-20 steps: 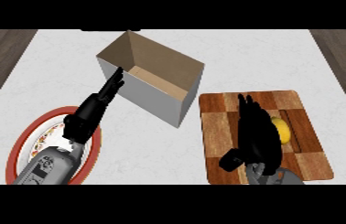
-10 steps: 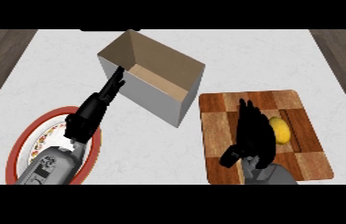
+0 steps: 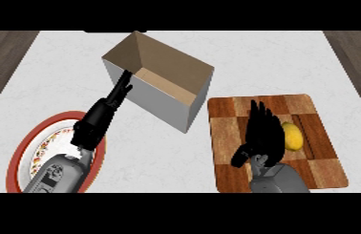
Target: Pick the eggplant from the cutting board and place it in the cardboard box
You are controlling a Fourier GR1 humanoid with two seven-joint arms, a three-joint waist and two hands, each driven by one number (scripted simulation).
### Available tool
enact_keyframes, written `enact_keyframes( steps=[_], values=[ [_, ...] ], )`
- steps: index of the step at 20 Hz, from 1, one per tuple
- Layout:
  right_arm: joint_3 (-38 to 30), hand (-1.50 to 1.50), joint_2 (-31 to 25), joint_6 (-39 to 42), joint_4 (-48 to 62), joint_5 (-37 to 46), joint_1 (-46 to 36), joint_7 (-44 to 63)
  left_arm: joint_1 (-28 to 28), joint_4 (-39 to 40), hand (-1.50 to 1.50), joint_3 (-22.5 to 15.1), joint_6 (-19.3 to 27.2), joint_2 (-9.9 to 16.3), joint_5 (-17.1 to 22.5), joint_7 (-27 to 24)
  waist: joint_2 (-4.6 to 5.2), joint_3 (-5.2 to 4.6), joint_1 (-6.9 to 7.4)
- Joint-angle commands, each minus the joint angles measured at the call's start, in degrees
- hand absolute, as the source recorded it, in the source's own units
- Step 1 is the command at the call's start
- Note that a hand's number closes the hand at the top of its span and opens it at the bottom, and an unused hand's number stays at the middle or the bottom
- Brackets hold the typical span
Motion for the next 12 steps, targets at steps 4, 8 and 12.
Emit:
enact_keyframes(
  steps=[4, 8, 12],
  values=[
    [-3.04, -1.50, 1.45, 2.96, 1.56, 0.42, 2.11, 2.13, 2.25, -2.31, 0.00, 2.31, -2.66, -0.16, -1.31, 1.67, 0.08, -0.06, -0.07],
    [-3.15, -1.50, 3.26, 5.83, 1.30, 1.26, 2.05, 3.42, 2.82, -0.93, 0.00, 0.79, -2.61, -3.70, -3.89, -0.71, 0.08, -0.07, -0.12],
    [-5.00, -1.50, 5.04, 0.03, 9.74, 3.14, 0.81, -0.87, 3.51, -2.45, 0.00, 4.21, -5.53, -2.44, -3.06, 1.53, 0.13, -0.05, 0.07]
  ],
)
